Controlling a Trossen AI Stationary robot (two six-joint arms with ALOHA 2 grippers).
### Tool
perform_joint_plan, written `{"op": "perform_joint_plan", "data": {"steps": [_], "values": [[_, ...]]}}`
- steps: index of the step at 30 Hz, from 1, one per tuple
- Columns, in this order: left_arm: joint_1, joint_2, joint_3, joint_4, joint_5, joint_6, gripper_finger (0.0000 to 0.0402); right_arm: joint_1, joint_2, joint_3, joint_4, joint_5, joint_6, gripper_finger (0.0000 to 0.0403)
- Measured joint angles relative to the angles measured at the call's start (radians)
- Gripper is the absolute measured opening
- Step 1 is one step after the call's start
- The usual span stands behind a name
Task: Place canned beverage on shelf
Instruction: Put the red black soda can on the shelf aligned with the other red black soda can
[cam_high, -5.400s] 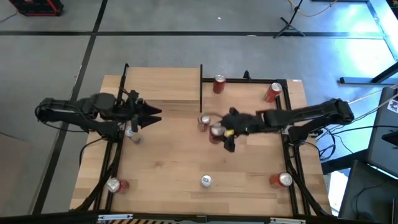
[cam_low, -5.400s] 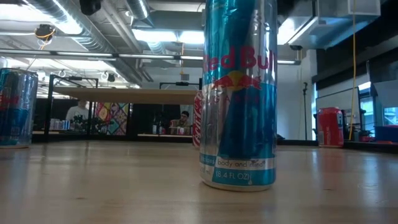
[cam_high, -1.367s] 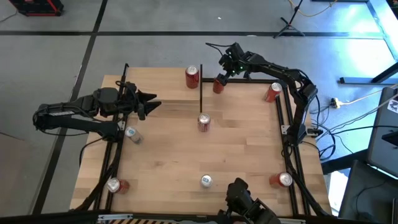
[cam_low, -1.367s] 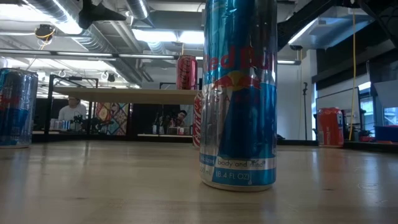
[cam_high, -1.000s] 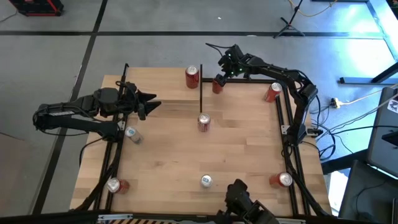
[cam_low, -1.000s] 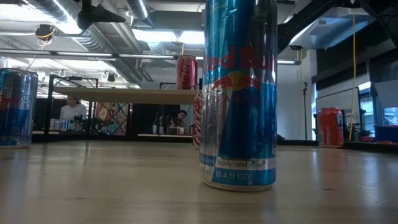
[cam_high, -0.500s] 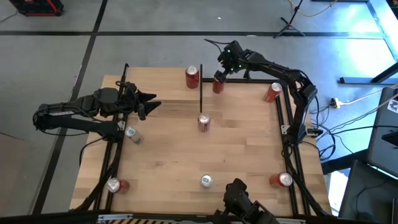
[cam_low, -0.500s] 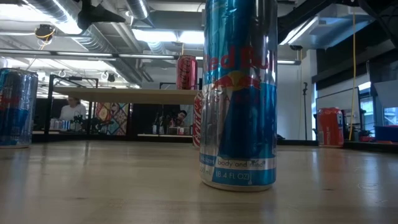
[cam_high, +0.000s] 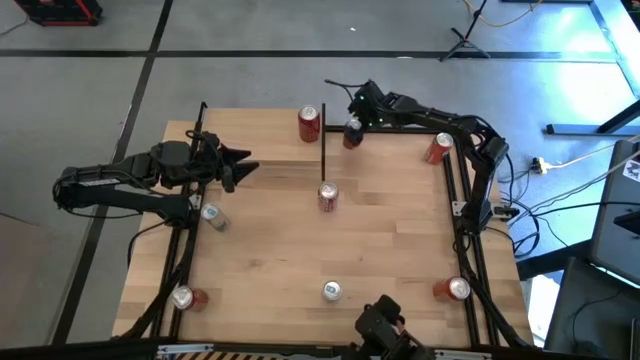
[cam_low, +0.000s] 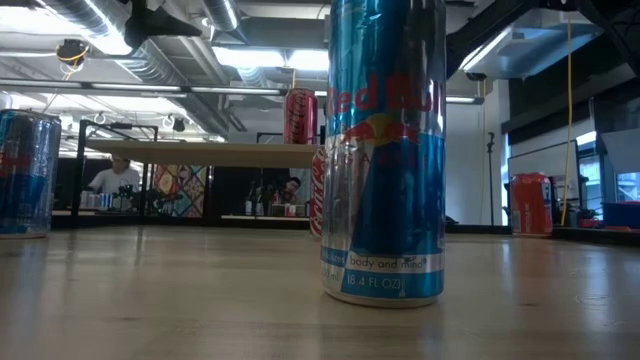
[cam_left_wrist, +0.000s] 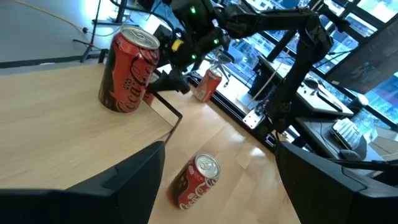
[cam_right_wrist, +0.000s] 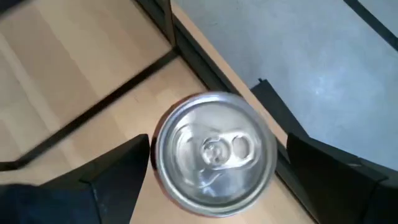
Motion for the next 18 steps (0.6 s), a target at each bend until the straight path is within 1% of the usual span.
{"op": "perform_joint_plan", "data": {"steps": [6, 9, 11, 17, 18], "values": [[0.000, 0.000, 0.000, 0.000, -0.009, 0.000, 0.0300, 0.000, 0.000, -0.057, 0.065, -0.007, -0.008, 0.0369], [0.000, 0.000, 0.000, 0.000, -0.009, 0.000, 0.0300, 0.000, 0.000, -0.072, 0.110, -0.010, -0.010, 0.0361], [0.000, 0.000, 0.000, 0.000, -0.009, 0.000, 0.0300, 0.000, 0.000, -0.074, 0.150, -0.011, -0.018, 0.0347], [0.000, 0.000, 0.000, 0.003, -0.009, -0.001, 0.0300, 0.000, 0.000, -0.076, 0.166, -0.057, -0.093, 0.0279], [0.000, 0.000, 0.000, 0.008, -0.009, -0.001, 0.0300, 0.000, -0.001, -0.075, 0.160, -0.060, -0.104, 0.0276]]}}
